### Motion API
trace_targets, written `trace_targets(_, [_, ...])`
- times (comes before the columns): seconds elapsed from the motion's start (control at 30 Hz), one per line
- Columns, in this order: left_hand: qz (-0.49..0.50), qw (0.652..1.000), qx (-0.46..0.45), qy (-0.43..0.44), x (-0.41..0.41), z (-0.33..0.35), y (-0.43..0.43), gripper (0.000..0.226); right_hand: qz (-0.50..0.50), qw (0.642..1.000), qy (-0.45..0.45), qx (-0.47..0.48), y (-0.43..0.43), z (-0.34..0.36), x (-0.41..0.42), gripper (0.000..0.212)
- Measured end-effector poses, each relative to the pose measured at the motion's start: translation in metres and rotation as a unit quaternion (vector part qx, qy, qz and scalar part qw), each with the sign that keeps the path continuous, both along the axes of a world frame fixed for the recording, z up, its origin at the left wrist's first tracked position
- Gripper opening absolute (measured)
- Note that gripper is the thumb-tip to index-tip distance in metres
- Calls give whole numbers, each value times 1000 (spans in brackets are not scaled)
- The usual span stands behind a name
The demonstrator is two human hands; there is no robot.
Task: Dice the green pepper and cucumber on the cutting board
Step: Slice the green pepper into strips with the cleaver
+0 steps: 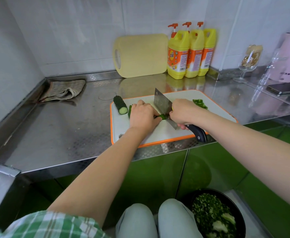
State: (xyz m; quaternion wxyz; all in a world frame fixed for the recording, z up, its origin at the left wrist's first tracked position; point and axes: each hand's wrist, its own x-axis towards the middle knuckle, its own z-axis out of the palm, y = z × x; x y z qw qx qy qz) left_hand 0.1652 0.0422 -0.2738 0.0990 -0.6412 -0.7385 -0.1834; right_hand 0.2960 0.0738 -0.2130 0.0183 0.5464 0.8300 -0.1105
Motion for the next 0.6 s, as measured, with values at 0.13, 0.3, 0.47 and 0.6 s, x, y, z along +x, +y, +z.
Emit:
trace_targets(0.13, [2, 1000, -2, 6, 1, 0, 0, 25, -16, 1000, 3, 3, 0, -5, -7, 13])
trace_targets(0.3, [-5, 1000, -5, 3, -1, 0, -1, 27, -30, 997, 72, 16, 7, -11, -4, 14])
trace_targets(0.47, [1, 1000, -3, 1, -1, -1, 0, 27, -11, 999, 34, -9, 2, 2, 5, 15])
trace_targets(0.6, [3, 1000, -2, 2, -1, -1, 1, 27, 10, 1000, -12, -16, -3, 5, 5, 25])
